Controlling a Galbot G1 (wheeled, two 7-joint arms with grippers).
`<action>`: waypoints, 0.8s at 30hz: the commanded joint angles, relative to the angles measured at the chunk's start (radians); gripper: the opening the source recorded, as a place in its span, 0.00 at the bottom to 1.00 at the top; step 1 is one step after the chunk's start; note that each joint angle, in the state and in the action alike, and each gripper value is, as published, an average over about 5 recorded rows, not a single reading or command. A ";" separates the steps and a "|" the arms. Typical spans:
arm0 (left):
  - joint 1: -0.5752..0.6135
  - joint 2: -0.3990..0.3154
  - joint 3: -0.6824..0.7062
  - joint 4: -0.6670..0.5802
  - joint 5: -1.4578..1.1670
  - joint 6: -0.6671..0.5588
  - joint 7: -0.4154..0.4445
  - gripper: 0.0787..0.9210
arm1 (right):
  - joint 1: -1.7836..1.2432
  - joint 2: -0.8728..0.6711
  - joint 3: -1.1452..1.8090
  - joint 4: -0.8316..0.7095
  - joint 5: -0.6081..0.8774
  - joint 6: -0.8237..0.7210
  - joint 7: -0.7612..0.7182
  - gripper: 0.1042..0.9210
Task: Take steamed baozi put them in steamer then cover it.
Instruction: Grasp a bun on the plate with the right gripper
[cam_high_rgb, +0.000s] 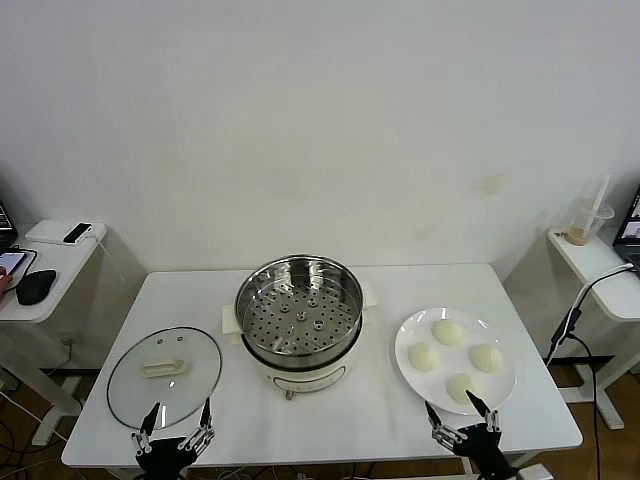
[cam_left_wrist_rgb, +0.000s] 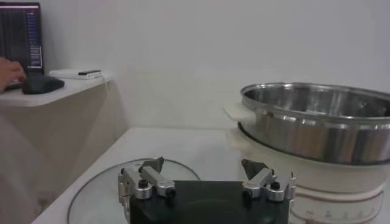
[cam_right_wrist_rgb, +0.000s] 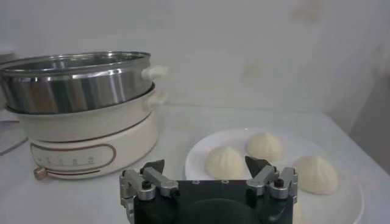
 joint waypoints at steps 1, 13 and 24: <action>0.008 -0.003 -0.010 -0.009 0.049 0.049 0.001 0.88 | 0.001 0.004 -0.005 0.003 -0.008 0.007 0.002 0.88; -0.015 -0.013 -0.004 -0.068 0.186 0.148 0.045 0.88 | 0.248 -0.261 0.117 -0.122 -0.376 -0.096 -0.106 0.88; -0.054 -0.033 -0.004 -0.064 0.315 0.113 0.039 0.88 | 0.626 -0.558 -0.107 -0.352 -0.667 -0.077 -0.460 0.88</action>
